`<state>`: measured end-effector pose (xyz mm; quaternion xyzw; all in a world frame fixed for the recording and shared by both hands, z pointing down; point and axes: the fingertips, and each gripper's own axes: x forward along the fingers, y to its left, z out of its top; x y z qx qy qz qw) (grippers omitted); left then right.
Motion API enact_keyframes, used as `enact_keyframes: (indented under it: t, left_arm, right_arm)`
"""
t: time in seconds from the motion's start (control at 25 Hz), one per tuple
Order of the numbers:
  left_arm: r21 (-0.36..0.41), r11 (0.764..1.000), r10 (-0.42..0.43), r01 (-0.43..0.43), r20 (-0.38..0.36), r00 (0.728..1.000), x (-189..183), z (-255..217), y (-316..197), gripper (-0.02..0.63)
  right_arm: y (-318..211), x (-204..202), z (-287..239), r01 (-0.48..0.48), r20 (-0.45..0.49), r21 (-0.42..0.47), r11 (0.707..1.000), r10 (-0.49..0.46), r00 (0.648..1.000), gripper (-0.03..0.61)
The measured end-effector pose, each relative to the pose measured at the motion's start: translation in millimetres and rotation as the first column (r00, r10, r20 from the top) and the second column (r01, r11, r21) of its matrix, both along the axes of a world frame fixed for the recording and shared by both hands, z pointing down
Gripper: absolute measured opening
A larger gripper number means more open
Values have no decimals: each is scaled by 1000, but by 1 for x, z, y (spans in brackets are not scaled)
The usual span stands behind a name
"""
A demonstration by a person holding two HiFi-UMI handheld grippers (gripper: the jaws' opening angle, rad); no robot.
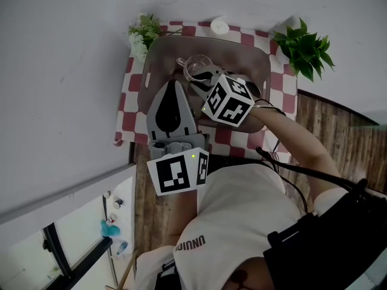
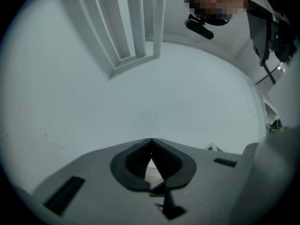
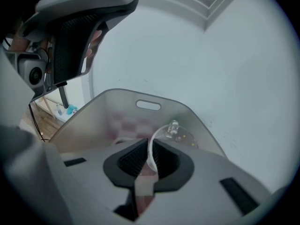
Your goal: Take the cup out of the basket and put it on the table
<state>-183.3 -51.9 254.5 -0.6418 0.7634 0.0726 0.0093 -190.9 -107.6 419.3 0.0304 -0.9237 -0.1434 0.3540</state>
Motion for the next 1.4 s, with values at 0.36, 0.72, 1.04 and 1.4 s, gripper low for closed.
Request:
enact_keyframes:
  t: [0.36, 0.72, 1.04, 1.4]
  left_arm:
    - [3, 1000, 2, -3, 16, 1000, 13, -3, 1, 12]
    - [11, 1000, 26, -26, 30, 999, 23, -9, 1, 12]
    - [18, 998, 55, -56, 32, 998, 36, -9, -3, 12]
    - [22, 996, 82, -83, 28, 996, 44, -11, -6, 12]
  right_arm:
    - [-1, 11, -11, -10, 36, 11, 1000, 10, 999, 41]
    - [-4, 20, -21, -37, 66, 15, 999, 36, 997, 43]
    - [-9, 32, -30, -68, 88, 38, 997, 65, 994, 43]
    - [-14, 43, -43, -104, 122, 51, 993, 97, 988, 43]
